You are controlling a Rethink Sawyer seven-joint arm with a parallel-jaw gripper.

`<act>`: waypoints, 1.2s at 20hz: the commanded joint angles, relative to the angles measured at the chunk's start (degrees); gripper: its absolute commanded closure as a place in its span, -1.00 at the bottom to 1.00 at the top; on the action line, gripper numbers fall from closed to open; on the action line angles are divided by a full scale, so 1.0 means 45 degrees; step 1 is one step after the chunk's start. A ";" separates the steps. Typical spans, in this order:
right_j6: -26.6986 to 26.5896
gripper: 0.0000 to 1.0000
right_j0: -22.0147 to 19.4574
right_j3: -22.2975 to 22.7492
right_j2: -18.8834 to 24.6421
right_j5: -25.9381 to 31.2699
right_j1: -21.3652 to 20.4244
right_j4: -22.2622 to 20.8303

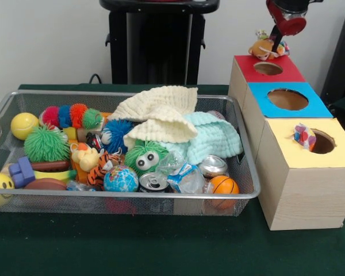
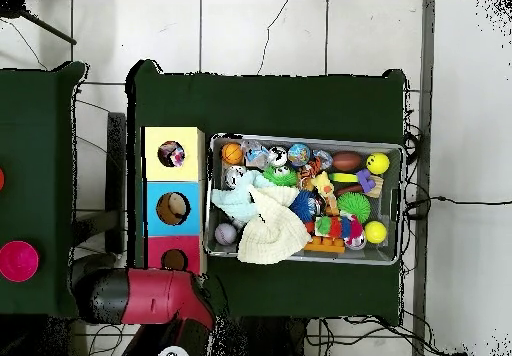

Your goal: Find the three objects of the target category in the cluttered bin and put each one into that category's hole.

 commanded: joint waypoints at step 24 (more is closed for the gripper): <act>0.0970 1.00 -0.0756 -0.1889 0.0830 -0.1056 0.1690 0.0417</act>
